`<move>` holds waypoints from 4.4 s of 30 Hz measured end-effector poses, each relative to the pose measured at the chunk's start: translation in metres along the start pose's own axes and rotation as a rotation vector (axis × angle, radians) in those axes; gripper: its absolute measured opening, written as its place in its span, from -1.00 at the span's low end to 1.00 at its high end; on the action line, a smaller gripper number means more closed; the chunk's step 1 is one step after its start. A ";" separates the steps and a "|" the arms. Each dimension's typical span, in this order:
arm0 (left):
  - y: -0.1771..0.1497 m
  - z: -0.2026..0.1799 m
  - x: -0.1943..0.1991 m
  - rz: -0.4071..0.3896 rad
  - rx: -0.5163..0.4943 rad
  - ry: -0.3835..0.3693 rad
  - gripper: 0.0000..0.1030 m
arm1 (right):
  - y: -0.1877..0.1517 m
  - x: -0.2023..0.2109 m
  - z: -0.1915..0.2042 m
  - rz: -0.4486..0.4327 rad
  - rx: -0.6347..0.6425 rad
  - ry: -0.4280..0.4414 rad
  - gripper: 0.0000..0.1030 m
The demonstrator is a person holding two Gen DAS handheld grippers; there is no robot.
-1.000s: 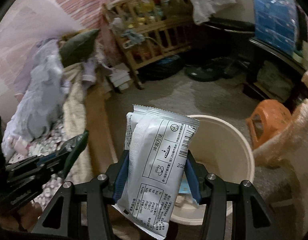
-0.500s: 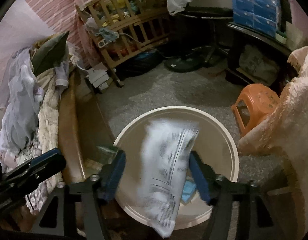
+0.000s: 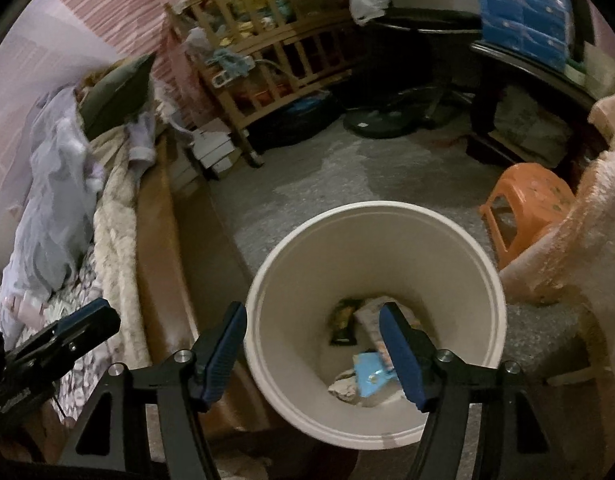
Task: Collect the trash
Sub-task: 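Carry both items to the bucket and open both grippers to drop them, then return both tools to the trash pile on the bed, then grasp the white teddy bear with the left gripper while the right grasps the milk carton, then carry the teddy bear and milk carton over the cream bucket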
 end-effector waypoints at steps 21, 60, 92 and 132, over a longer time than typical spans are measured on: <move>-0.025 0.136 0.091 -0.141 0.137 0.302 0.02 | -0.012 -0.006 0.163 0.009 0.233 0.172 0.29; -0.104 0.420 0.203 -0.132 0.556 0.542 0.02 | -0.028 -0.105 0.452 0.140 0.564 0.277 0.31; -0.105 0.412 0.199 -0.139 0.533 0.426 -0.53 | -0.064 -0.136 0.455 0.279 0.526 0.318 0.42; -0.049 0.222 0.168 -0.184 0.292 0.279 -0.53 | -0.018 -0.003 0.302 0.014 0.486 0.306 0.15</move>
Point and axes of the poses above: each gripper's, at about its wrist camera, not at the fingertips, and x roughly against the way its jaws point, z to its left, y to its top, the point moved 5 cm from there along -x, roughly the way its jaws point, and after that the axes turned 7 degrees about x, right-handed, at the moved point
